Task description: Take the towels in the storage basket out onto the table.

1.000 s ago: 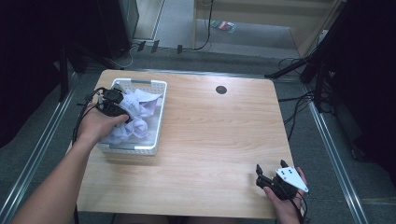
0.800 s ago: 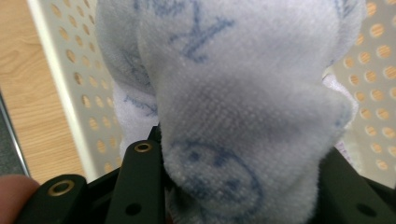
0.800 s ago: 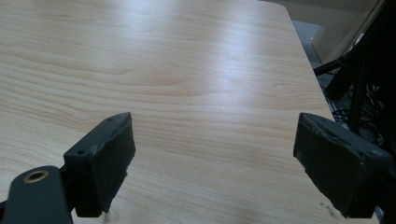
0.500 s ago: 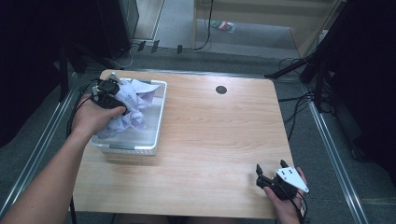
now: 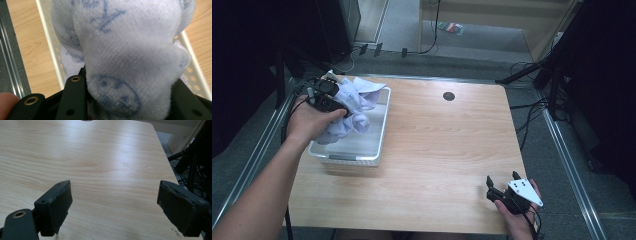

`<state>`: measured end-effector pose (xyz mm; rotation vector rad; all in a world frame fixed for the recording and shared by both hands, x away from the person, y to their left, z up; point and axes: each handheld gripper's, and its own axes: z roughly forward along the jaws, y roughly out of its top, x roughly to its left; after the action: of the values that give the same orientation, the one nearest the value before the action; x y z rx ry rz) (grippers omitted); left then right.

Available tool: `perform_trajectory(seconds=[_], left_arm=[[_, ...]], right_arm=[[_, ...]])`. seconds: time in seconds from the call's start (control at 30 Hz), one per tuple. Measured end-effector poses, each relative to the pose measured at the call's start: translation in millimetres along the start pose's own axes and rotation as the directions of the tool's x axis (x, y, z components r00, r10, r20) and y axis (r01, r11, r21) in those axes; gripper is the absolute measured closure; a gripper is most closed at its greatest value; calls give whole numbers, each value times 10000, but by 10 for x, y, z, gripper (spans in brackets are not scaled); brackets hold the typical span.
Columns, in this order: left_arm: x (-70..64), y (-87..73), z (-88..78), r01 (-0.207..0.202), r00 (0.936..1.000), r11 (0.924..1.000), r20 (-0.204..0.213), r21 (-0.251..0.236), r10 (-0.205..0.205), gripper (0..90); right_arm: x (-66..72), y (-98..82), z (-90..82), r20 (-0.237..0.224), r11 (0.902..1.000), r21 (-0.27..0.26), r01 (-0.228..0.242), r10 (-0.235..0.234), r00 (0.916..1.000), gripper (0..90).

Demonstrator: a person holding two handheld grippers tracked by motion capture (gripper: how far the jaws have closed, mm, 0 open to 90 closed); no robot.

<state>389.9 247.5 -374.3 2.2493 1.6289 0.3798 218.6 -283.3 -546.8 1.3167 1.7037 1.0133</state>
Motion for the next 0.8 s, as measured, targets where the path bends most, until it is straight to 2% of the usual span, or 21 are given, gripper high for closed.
perform_trajectory(seconds=[0.1,0.3,0.5,0.63,0.8], left_arm=[[-49,20,-33,-99,9999,9999,-22,-137,99,582],[-182,57,-91,-285,9993,9983,241,-509,297,580],[-350,111,-101,-638,9975,9962,277,-598,656,578],[-451,155,-86,-608,9974,9948,343,-814,637,577],[-575,218,-48,-697,9955,9944,587,-794,745,577]], right_arm=[[1,0,0,8,10000,6,17,-17,10000,129],[2,1,0,19,10000,16,4,-4,10000,129],[1,1,0,-10,10000,15,6,-6,10000,130],[-2,1,0,-82,10000,22,1,-1,10000,130],[-3,0,-1,-92,10000,-19,-23,23,10000,130]])
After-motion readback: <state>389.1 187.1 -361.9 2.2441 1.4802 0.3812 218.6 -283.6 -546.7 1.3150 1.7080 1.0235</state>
